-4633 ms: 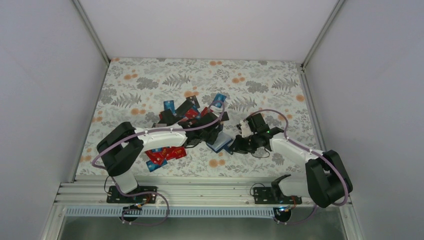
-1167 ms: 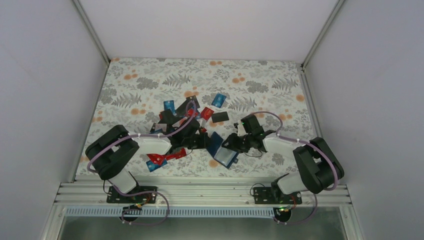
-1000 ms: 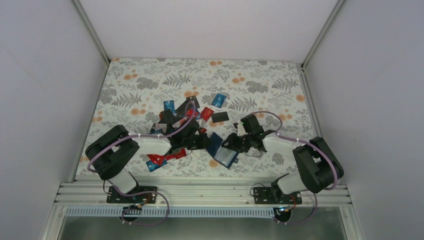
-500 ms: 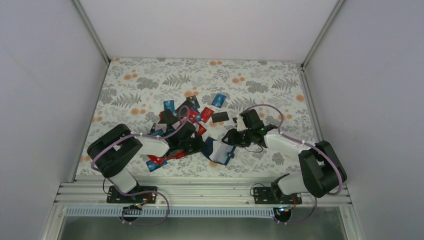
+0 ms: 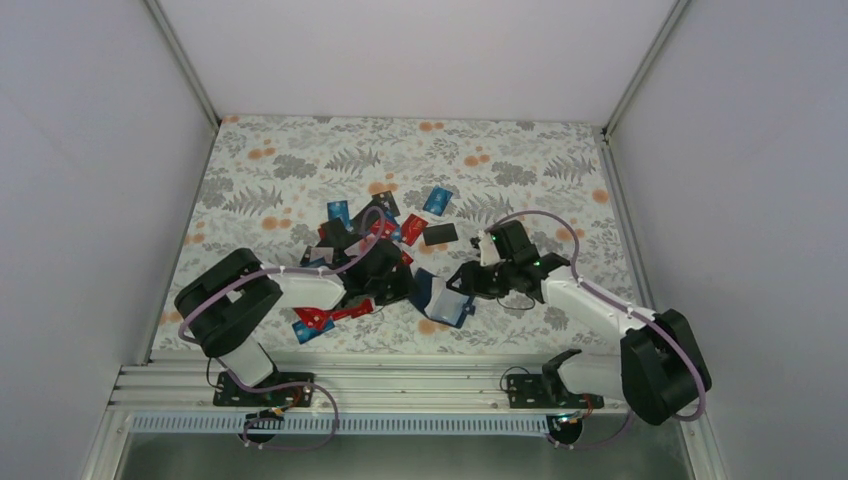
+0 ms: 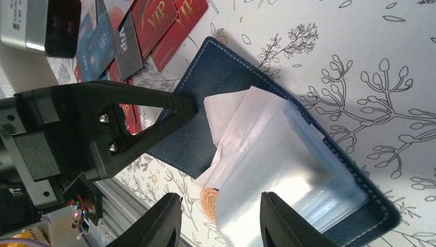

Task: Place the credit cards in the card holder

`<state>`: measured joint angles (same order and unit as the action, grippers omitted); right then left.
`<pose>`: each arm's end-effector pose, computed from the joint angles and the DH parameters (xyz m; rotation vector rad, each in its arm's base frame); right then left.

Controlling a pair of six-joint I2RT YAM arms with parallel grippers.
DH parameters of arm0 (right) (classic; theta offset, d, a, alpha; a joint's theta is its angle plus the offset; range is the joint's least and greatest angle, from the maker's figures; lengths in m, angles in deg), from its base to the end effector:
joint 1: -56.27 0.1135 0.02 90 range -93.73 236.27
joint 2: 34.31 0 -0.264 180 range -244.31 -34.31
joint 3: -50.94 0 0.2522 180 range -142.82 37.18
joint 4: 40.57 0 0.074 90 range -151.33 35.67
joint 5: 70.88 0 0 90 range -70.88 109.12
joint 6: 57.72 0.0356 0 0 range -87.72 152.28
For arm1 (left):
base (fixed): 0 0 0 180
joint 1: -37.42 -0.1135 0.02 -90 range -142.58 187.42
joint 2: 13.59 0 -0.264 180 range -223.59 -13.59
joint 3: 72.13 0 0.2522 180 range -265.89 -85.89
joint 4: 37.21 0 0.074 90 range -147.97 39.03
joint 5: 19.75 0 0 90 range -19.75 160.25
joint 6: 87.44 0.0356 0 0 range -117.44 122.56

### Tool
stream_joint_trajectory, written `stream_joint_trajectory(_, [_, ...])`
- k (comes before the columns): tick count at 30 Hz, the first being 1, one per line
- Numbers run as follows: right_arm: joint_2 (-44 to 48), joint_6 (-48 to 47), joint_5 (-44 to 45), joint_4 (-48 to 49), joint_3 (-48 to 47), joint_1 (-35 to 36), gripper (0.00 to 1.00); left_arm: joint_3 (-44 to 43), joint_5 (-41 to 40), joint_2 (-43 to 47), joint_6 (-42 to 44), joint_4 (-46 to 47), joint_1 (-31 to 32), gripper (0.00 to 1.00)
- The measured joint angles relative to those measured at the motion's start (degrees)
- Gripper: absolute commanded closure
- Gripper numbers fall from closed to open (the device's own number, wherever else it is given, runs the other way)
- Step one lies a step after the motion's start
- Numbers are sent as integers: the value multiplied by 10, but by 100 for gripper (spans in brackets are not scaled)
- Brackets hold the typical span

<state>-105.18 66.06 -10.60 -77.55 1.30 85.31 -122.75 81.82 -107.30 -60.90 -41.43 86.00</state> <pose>0.1871 0.1241 0.1824 -0.0940 2.7584 1.0317 0.1899 -0.2260 0.1246 -0.2437 2.6919 -1.0281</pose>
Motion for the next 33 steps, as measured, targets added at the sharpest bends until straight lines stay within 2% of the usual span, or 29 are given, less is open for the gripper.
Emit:
stream_joint_trajectory(7, [42, 3, 15, -51, -26, 0, 58, -32, -28, 0, -11, -32, 16, 98])
stream_joint_trajectory(12, [66, 7, 11, -45, -70, 0, 57, -60, -35, -15, -21, -47, 23, 98])
stream_joint_trajectory(22, [36, 37, 12, -40, 26, 1, 55, -89, -35, -50, -30, -47, 24, 98])
stream_joint_trajectory(33, [2, 46, 46, -17, 43, 1, 55, -101, -45, -53, -29, -56, 32, 98])
